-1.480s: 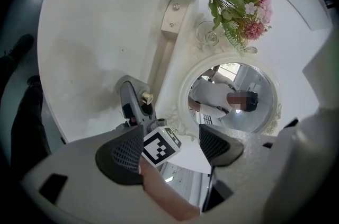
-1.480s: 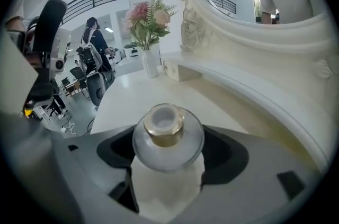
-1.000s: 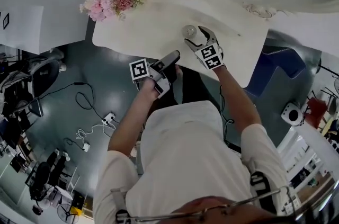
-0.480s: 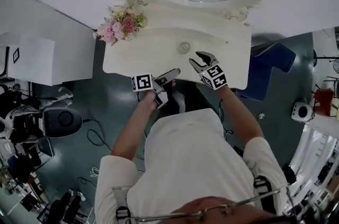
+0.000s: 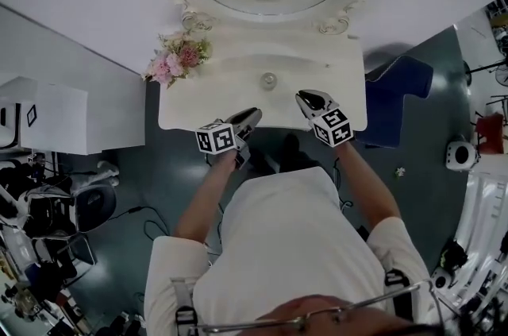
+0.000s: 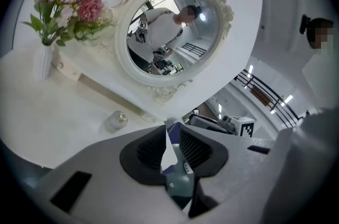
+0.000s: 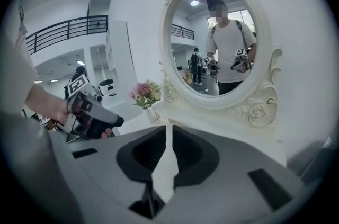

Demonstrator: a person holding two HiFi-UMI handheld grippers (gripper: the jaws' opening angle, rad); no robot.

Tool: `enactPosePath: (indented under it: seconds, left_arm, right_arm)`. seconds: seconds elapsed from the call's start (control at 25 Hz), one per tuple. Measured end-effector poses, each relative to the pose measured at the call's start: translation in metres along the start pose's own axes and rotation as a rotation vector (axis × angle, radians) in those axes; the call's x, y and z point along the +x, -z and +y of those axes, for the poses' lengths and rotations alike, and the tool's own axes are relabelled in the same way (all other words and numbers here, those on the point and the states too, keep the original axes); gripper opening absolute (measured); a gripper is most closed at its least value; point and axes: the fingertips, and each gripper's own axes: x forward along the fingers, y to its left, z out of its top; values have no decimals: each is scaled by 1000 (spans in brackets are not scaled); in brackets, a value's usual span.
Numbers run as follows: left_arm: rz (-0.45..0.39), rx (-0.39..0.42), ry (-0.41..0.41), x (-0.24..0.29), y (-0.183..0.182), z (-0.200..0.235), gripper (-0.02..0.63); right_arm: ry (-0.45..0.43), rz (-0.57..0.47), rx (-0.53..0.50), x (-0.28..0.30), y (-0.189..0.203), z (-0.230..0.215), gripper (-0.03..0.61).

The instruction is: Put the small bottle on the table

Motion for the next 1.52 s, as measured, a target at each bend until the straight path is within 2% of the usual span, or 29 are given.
enactPosePath:
  seconds: [0.28,0.52,0.64,0.84,1.0,1.2,1.52]
  left_arm:
    - [-125,148,-121,-17,-22,-18,31]
    - [-178,320,-222,-26,-34,-47,3]
    - [-206,375,-269,-28,-36,-63,3]
    - [-235,469,-322,-34,-39,-86,3]
    - [-267,520,-336,-40,-44,-99,3]
    - [-300,540,-345,-45,-51,-104,3]
    - [-283,609,-406,-52,-58,-97,3]
  right_arm:
    - [-20,-70,-33,-36,-21,-6,14]
    - [-77,-98,-106,-59,-39,-13,6]
    - [-106,-103,-138,-69,-41,-17,6]
    - [-104,-135,-164,-85,-47,-23,6]
    - [-87,-172,-180,-98,-59,-29,6]
    - [-55,-201,-209,-103,-64,-35,6]
    - [-58,-228,-193,-96,-75,-40,6]
